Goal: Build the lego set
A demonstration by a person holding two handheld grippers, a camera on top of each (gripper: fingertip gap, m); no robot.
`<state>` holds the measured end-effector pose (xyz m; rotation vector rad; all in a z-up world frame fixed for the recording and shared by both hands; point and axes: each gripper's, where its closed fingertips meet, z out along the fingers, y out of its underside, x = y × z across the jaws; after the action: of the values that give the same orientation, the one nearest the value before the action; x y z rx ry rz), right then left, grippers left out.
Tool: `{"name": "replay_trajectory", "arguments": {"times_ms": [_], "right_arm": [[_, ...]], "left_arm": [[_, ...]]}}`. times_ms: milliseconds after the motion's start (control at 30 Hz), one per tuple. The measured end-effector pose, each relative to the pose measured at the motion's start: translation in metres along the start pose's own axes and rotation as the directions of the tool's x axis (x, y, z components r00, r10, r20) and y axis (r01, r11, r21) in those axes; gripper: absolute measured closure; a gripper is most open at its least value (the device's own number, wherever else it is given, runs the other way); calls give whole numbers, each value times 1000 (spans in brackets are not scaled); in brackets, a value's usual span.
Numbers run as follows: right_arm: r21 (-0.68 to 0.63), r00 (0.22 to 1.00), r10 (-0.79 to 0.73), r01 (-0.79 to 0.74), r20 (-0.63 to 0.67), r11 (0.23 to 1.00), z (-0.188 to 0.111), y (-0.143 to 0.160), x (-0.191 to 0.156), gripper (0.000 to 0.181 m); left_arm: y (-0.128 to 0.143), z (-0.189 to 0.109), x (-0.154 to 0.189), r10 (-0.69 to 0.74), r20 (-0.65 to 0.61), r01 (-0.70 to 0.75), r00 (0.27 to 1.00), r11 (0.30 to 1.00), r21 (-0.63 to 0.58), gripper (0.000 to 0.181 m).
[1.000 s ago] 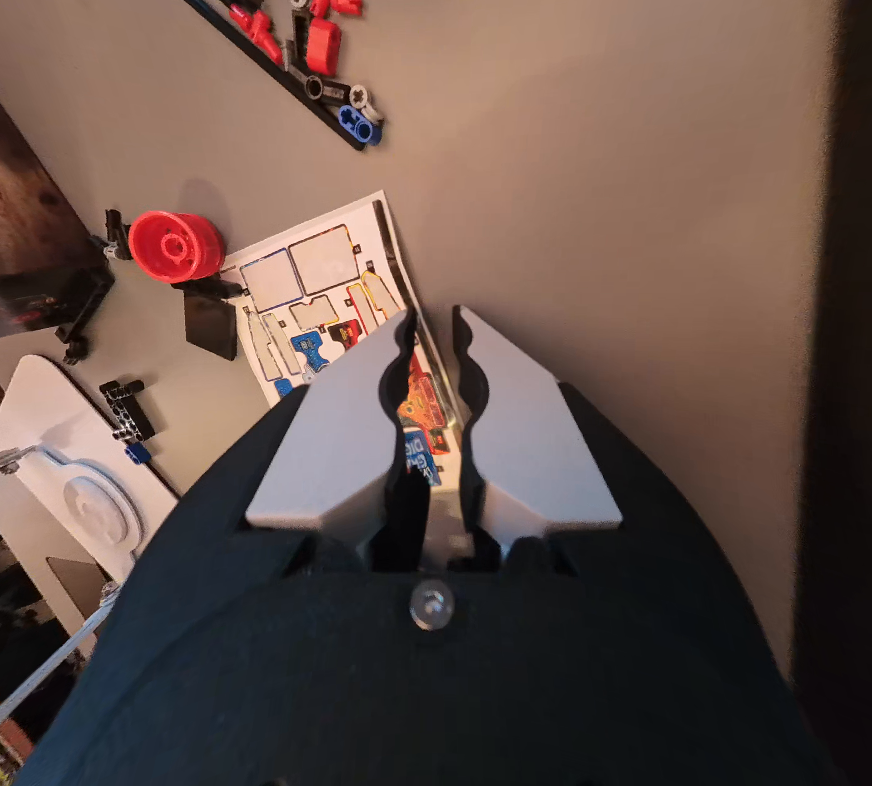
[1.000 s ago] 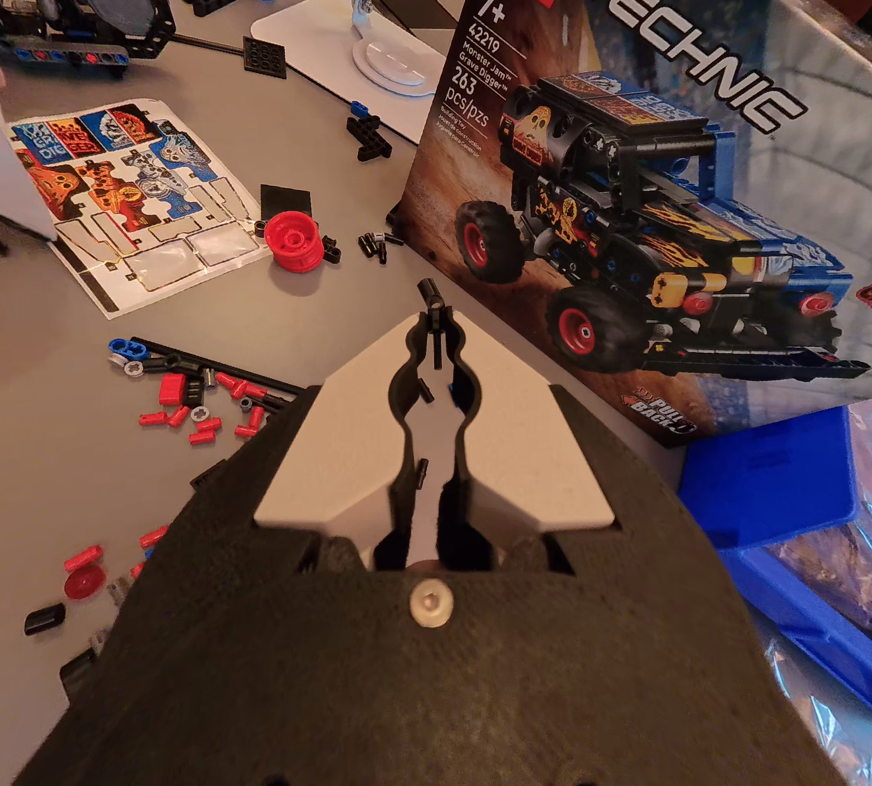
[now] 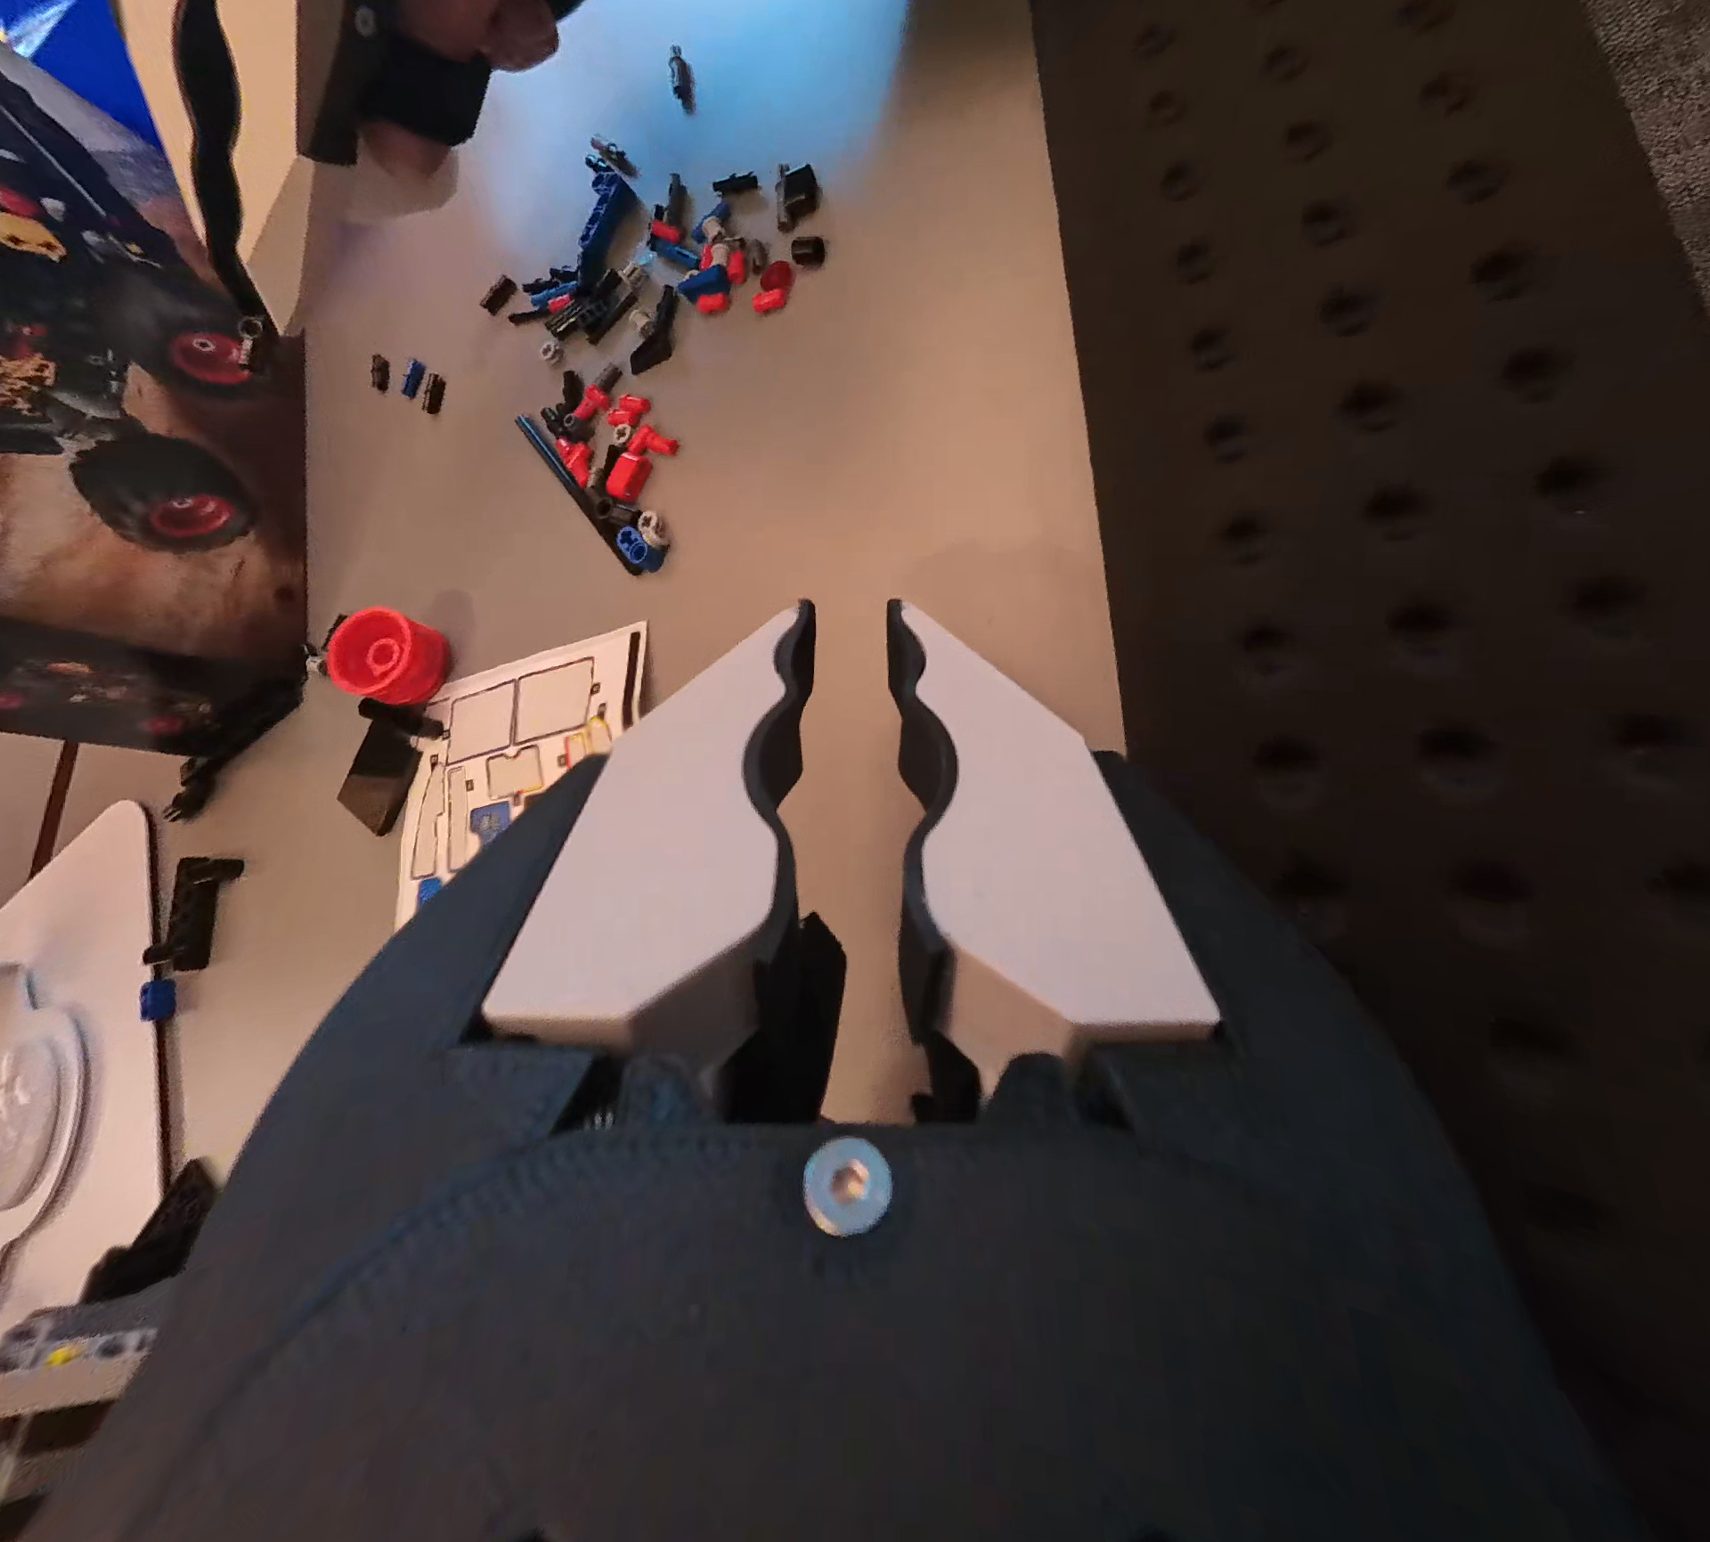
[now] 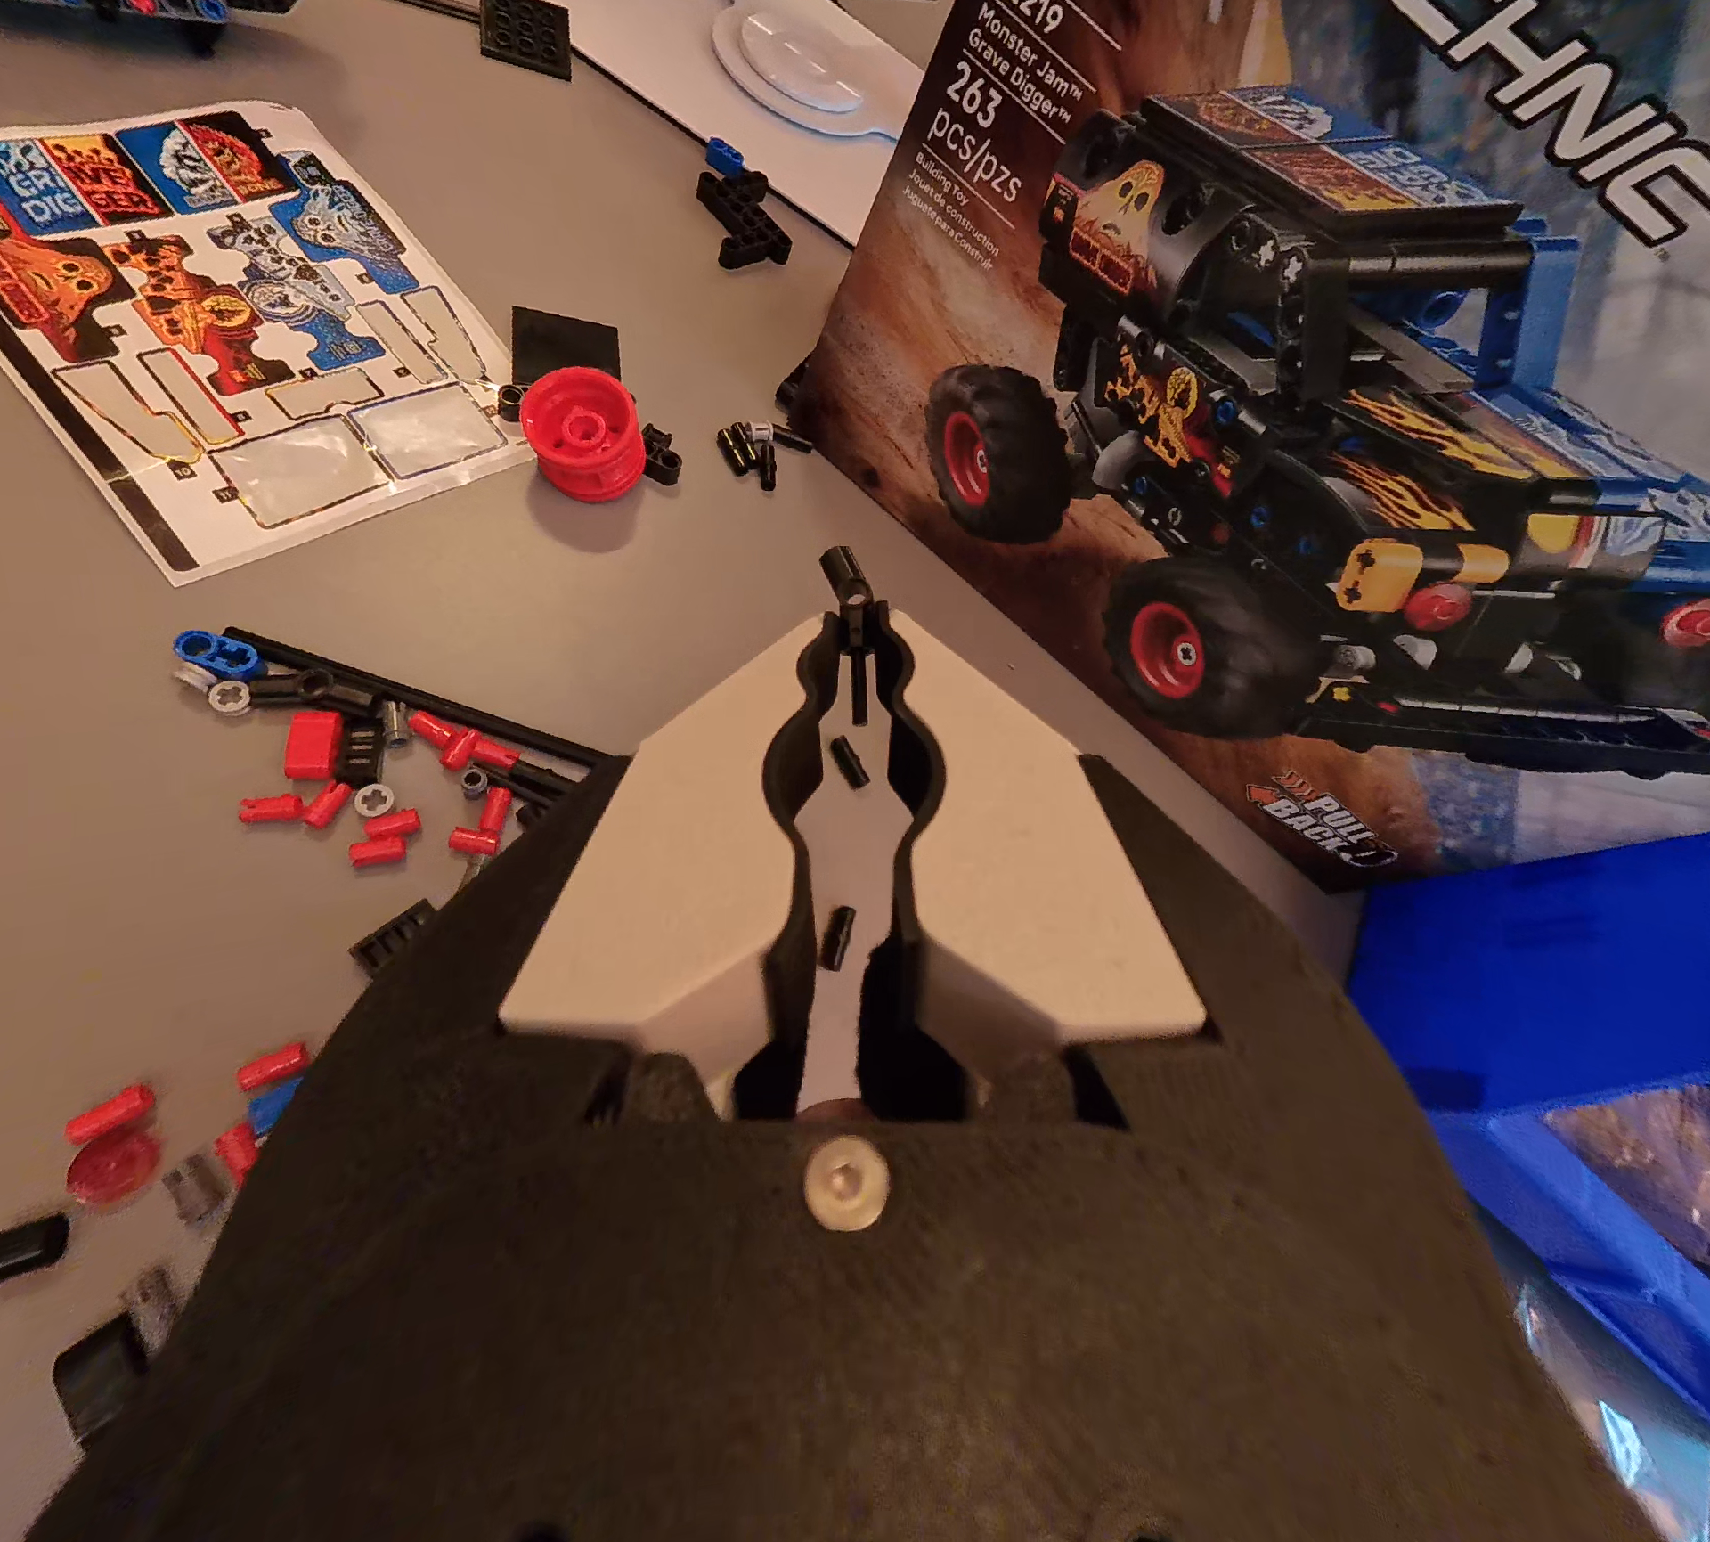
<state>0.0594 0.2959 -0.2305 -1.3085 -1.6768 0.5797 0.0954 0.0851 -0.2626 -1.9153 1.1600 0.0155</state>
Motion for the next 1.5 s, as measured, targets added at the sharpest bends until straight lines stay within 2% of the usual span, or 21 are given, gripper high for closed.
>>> {"name": "replay_trajectory", "arguments": {"times_ms": [267, 400, 900, 1133, 1233, 1333, 1433, 1500], "right_arm": [[-24, 1000, -11, 11, 18, 1000, 6, 6, -5, 176], [-9, 1000, -4, 4, 13, 1000, 3, 3, -4, 176], [-16, 1000, -6, 6, 17, 1000, 5, 5, -5, 176], [-30, 1000, -12, 12, 14, 999, 7, 8, -6, 176], [-36, 1000, -13, 14, 12, 999, 7, 9, -6, 176], [-35, 1000, -15, 15, 7, 999, 7, 9, -5, 176], [-36, 1000, -15, 15, 4, 999, 7, 9, -4, 176], [-41, 1000, -16, 16, 4, 999, 7, 10, -4, 176]], "left_arm": [[-3, 6, 0, -27, -6, 28, 1000, 999, 27, 168], [-12, 3, -8, -13, 43, 10, 999, 998, 62, 170], [-17, 3, -15, 2, 80, -8, 997, 998, 68, 169], [-25, -8, -26, 4, 146, -18, 989, 995, 93, 166], [-25, -25, -48, 3, 232, -25, 973, 995, 94, 164], [-11, -65, -93, -51, 380, 21, 924, 996, 84, 163], [22, -128, -152, -145, 557, 107, 818, 989, 100, 168], [57, -163, -186, -184, 642, 171, 744, 982, 84, 170]]}}
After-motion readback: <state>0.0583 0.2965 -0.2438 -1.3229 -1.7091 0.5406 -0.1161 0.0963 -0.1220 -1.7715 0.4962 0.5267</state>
